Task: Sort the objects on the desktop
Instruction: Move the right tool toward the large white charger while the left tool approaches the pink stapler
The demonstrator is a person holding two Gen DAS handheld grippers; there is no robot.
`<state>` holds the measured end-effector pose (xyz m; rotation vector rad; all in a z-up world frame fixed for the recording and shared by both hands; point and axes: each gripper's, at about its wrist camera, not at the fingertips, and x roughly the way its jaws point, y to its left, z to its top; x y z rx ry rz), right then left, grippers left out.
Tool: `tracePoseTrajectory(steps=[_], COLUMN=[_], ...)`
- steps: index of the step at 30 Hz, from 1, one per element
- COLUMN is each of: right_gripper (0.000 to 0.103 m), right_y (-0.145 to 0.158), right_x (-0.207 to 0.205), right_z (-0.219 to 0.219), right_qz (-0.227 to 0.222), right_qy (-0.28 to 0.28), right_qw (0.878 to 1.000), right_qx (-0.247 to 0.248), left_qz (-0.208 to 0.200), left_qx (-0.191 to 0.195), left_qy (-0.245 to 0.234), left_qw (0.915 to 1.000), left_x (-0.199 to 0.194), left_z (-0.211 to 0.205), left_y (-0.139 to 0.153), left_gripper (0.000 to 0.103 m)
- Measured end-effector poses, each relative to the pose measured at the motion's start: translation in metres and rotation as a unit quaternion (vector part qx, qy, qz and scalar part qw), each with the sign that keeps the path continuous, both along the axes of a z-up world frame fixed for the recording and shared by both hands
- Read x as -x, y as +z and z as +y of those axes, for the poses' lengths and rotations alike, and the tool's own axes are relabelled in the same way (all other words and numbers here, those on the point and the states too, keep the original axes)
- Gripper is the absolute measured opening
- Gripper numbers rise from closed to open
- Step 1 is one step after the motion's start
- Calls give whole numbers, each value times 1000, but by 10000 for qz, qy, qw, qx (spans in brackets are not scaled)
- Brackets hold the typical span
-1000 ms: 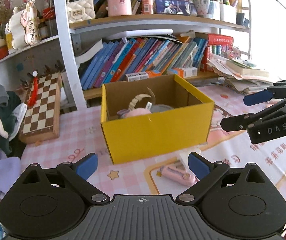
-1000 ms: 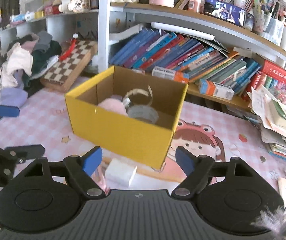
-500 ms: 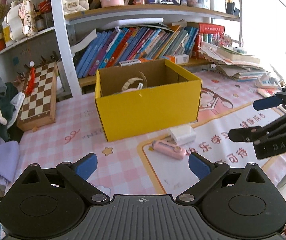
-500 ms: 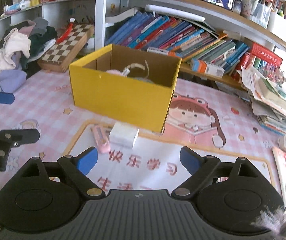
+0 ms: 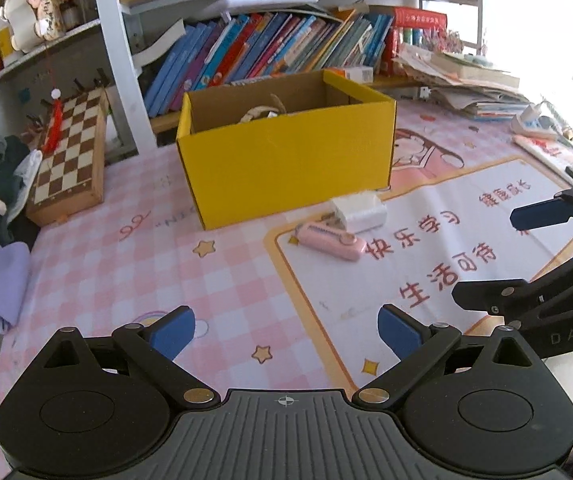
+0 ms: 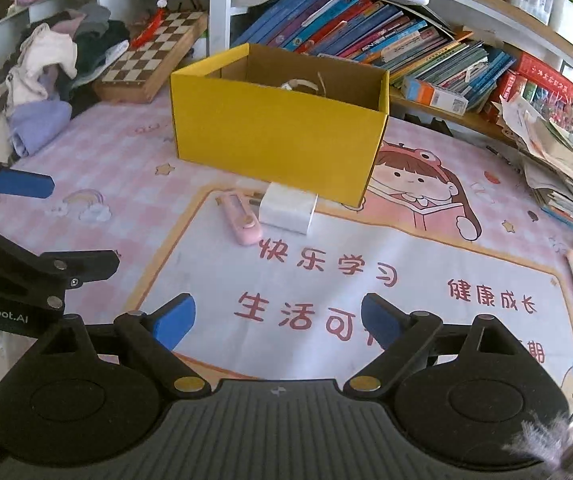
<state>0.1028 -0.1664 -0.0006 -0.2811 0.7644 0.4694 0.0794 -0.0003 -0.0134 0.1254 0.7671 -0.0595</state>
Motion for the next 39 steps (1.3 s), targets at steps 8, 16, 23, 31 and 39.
tracePoseTrajectory(steps=[8, 16, 23, 31, 39], right_gripper=[89, 88, 72, 8, 10], right_y=[-3, -5, -7, -13, -14], right_x=[-5, -16, -30, -53, -72], right_z=[1, 1, -2, -6, -3], right_qz=[128, 208, 256, 638, 663], right_qy=[-37, -21, 13, 159, 307], right_qw=[9999, 9998, 9997, 9978, 9973], right_qx=[-27, 30, 50, -108, -95], left_qz=[158, 214, 238, 260, 318], left_qx=[115, 188, 225, 216, 214], left_qy=[61, 158, 183, 245, 397], left_qw=[9998, 9995, 9993, 9991, 9985], left_x=[0, -12, -24, -38, -50], left_z=[6, 7, 6, 2, 2], left_y=[-7, -9, -11, -13, -15], left_gripper=[99, 99, 99, 99, 99])
